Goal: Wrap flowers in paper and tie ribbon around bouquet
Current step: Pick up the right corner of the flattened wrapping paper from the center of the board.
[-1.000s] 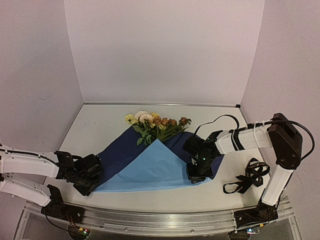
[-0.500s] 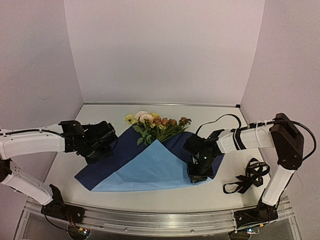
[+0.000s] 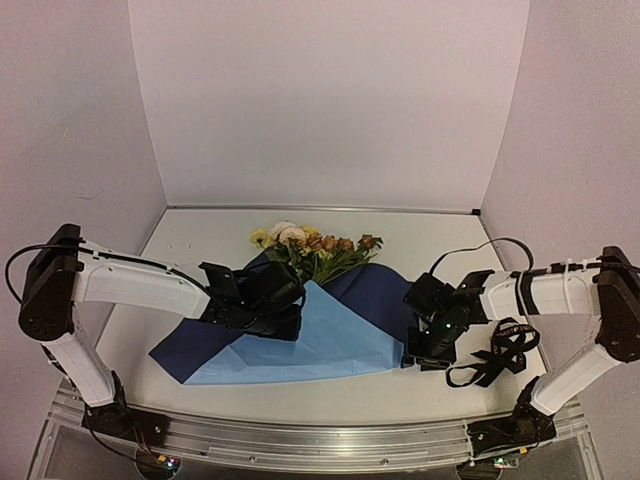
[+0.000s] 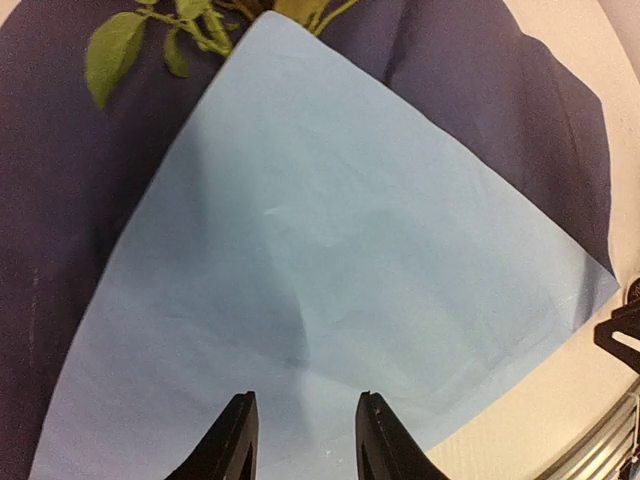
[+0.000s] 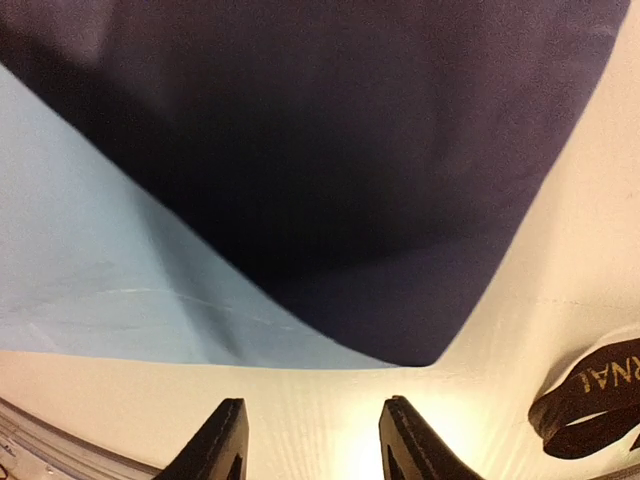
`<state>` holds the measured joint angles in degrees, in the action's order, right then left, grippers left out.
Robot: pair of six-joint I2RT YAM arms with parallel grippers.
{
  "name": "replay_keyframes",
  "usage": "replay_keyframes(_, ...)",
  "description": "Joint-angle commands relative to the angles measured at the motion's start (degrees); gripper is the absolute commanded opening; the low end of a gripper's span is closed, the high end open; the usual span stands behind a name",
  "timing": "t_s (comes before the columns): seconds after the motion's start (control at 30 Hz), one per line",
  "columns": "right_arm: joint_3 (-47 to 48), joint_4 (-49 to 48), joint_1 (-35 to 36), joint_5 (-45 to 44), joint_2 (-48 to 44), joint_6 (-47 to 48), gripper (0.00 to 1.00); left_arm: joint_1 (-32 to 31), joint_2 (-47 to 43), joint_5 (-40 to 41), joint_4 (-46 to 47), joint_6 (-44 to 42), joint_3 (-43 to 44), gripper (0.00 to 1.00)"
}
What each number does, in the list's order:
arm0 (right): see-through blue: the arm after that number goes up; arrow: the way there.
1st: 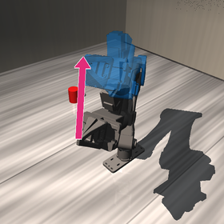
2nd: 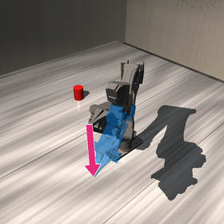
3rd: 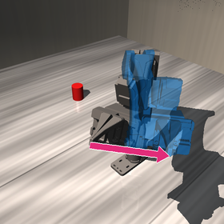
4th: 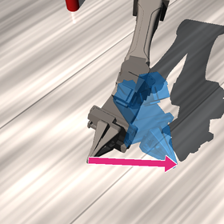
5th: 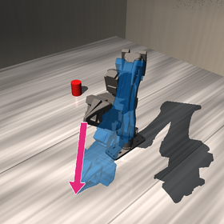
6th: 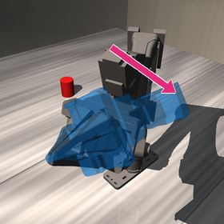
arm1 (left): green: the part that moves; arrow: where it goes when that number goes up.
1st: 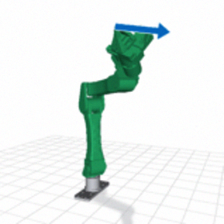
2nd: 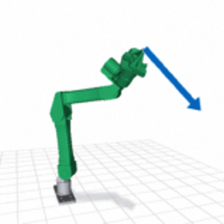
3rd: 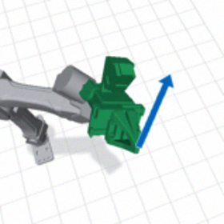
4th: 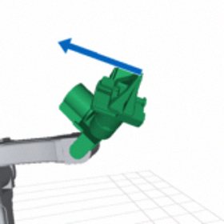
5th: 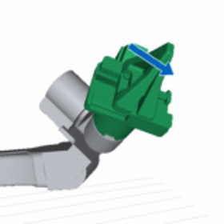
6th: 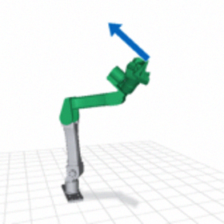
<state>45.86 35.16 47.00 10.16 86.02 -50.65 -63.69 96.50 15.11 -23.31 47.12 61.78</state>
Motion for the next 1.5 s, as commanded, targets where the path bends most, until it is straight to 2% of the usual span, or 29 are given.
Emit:
replay_keyframes(0.0, -6.15, -9.79, -1.32, -1.56, -1.49, -5.12, 0.51, -0.21, 2.62, -4.91, 7.66, -4.70, 3.24, 0.35)
replay_keyframes(0.13, -11.12, -21.17, -2.32, -2.67, -0.48, -8.82, 0.56, -0.20, 4.86, -6.10, 8.46, -5.50, 4.03, 0.35)
replay_keyframes(0.3, -16.89, -30.55, -2.35, -6.04, -1.21, -12.43, 0.54, -0.18, 7.01, -7.01, 9.99, -6.62, 4.53, 0.34)
replay_keyframes(0.47, -21.66, -31.45, -2.27, -8.66, -5.54, -14.98, 0.49, -0.20, 9.39, -8.01, 10.77, -7.48, 5.94, 0.34)
replay_keyframes(0.73, -26.83, -34.63, -2.08, -11.73, -10.09, -16.94, 0.48, -0.26, 11.82, -9.89, 10.77, -8.66, 8.62, 0.33)
replay_keyframes(0.9, -28.28, -39.69, -2.09, -13.21, -9.39, -17.07, 0.34, -0.60, 12.48, -11.24, 10.74, -10.40, 10.13, 0.33)
replay_keyframes(1.03, -28.92, -42.66, -2.06, -13.59, -9.07, -16.76, 0.15, -1.11, 13.45, -12.57, 10.84, -11.84, 11.44, 0.32)
replay_keyframes(1.1, -29.34, -43.48, -1.84, -13.77, -9.50, -16.62, 0.10, -1.62, 14.36, -13.18, 10.63, -12.67, 12.29, 0.31)
replay_keyframes(1.23, -29.95, -44.03, -0.78, -15.27, -11.45, -15.21, 0.05, -3.14, 16.04, -14.43, 10.91, -14.36, 13.96, 0.28)
replay_keyframes(1.47, -29.37, -43.76, 1.54, -17.04, -13.59, -12.52, 0.03, -5.13, 19.30, -14.86, 11.00, -15.57, 15.77, 0.23)
